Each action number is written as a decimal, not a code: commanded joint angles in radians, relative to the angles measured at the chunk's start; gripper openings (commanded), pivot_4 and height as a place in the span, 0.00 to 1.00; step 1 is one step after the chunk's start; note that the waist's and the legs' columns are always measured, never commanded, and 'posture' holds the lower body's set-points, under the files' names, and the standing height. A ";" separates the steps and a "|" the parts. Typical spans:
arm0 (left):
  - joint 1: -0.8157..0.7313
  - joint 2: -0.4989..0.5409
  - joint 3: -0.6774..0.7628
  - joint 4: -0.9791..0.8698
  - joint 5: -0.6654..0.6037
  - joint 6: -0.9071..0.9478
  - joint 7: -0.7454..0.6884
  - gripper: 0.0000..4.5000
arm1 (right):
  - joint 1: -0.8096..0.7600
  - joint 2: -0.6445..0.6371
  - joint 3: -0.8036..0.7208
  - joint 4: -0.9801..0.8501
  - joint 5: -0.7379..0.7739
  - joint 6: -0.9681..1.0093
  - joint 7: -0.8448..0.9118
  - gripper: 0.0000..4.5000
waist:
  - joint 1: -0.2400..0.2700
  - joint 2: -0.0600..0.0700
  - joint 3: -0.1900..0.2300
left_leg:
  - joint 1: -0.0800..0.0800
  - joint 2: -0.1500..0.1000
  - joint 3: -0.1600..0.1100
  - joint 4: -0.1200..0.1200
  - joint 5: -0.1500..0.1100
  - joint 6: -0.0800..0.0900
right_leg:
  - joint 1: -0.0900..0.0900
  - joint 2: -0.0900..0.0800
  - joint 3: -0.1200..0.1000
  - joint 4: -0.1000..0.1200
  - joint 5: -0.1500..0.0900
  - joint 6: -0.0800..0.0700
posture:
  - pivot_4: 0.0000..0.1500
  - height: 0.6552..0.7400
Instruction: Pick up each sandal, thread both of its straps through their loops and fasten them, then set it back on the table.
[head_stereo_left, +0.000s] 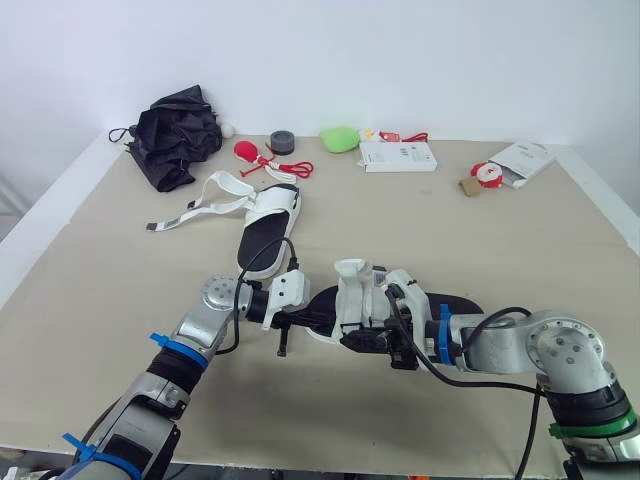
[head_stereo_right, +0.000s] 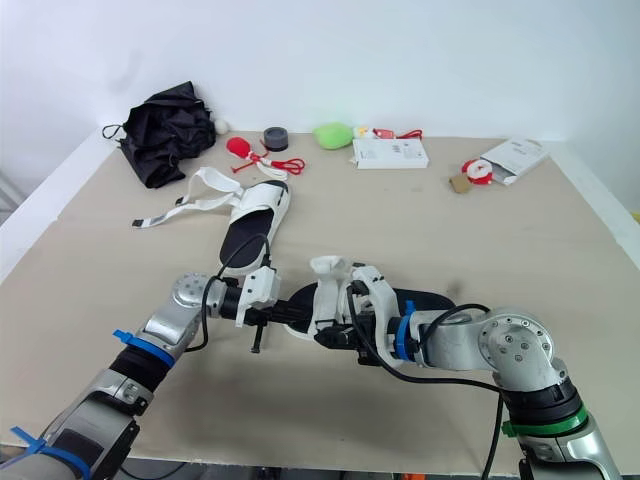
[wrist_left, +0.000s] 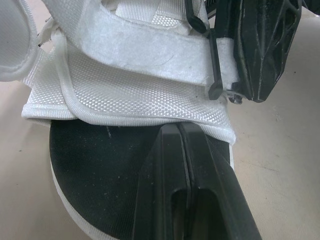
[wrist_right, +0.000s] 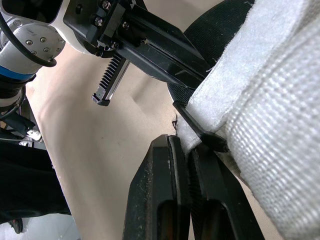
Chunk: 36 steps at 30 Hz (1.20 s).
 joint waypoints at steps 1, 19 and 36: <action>0.072 0.007 -0.100 0.117 0.114 0.069 0.005 0.00 | -0.004 -0.030 -0.032 -0.094 0.024 -0.020 0.087 0.01 | 0.000 0.000 0.000 | 0.000 0.000 0.000 0.000 0.000 0.000 | 0.000 0.000 0.000 0.000 0.000 0.000 | 1.00 1.00; 0.068 -0.001 -0.099 0.126 0.122 0.065 -0.001 0.00 | -0.080 -0.073 -0.144 -0.162 -0.078 -0.200 0.373 0.01 | 0.025 -0.007 0.007 | -0.003 -0.002 -0.001 0.000 -0.001 0.001 | -0.002 -0.001 -0.002 0.000 -0.002 0.002 | 1.00 1.00; 0.067 -0.012 -0.108 0.129 0.124 0.060 -0.003 0.00 | -0.292 0.019 0.050 0.283 -0.523 -0.039 0.392 0.18 | 0.024 -0.005 0.008 | -0.003 -0.003 0.001 0.002 0.000 0.005 | -0.001 -0.002 -0.010 0.000 0.002 0.000 | 1.00 1.00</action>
